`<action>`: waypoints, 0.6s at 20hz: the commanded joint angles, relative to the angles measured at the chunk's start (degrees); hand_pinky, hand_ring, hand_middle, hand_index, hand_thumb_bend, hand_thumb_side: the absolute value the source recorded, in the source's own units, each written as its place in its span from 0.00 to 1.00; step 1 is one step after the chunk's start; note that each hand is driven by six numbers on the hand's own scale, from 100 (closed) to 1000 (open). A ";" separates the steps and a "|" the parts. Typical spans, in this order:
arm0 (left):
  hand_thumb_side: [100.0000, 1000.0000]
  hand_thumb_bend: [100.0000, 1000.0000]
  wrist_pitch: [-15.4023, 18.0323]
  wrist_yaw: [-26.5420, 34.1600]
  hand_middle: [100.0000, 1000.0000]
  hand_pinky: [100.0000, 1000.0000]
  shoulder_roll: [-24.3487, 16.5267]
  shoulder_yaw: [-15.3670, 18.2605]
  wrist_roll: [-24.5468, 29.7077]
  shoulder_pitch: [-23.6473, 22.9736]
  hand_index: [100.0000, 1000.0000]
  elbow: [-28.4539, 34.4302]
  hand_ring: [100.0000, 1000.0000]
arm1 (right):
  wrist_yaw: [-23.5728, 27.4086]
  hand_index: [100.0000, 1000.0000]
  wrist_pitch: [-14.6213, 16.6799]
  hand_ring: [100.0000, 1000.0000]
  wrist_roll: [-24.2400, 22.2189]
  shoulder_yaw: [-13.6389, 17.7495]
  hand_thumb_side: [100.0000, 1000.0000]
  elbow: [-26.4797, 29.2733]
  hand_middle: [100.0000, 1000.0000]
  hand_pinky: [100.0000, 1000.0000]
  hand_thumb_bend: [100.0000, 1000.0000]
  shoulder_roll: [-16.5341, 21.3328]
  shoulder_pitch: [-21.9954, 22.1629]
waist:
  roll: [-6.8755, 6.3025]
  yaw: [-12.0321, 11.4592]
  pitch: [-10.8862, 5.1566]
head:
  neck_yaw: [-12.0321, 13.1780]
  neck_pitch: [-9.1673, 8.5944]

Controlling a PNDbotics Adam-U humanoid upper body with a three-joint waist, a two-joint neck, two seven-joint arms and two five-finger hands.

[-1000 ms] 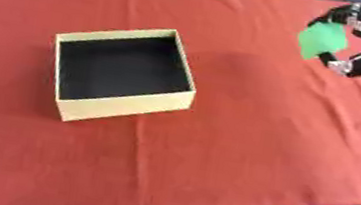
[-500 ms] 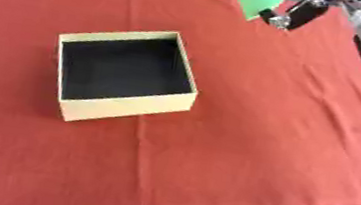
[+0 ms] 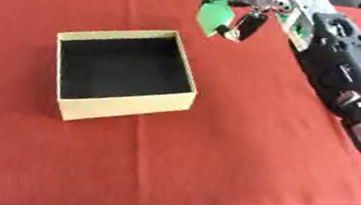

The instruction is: Pick up objects on the table and place them in the box.

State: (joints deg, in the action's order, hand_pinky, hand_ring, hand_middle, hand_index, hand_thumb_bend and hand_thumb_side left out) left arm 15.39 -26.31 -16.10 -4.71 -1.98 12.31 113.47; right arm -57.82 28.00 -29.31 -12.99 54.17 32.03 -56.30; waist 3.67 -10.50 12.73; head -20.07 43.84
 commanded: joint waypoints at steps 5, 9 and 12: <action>0.34 0.00 0.26 0.39 0.33 0.55 -0.77 0.07 -0.11 0.80 0.56 1.13 0.31 | -7.47 0.81 1.73 0.79 3.27 1.10 0.00 -1.44 0.58 0.79 0.03 -0.38 -2.43 | 0.01 -0.48 -1.27 | -0.81 -0.10; 0.34 0.00 0.22 0.35 0.33 0.55 -0.86 0.08 0.01 0.67 0.56 1.13 0.30 | -8.51 0.81 2.17 0.79 4.37 1.24 0.00 -0.27 0.58 0.79 0.04 -0.02 -3.23 | 0.16 -0.47 -1.55 | -0.90 -0.09; 0.34 0.00 0.12 0.24 0.33 0.55 -0.91 -0.01 0.24 0.45 0.56 1.13 0.30 | -6.84 0.81 2.89 0.79 4.88 0.92 0.00 1.77 0.58 0.79 0.02 0.27 -4.07 | 0.35 -0.42 -1.80 | -1.01 -0.03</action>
State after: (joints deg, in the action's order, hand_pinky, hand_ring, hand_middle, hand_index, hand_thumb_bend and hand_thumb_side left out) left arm 15.48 -26.20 -16.09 -4.71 -1.91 12.36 113.47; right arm -65.14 30.68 -24.88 -12.41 54.20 30.56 -58.79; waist 4.26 -10.97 12.14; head -20.86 43.84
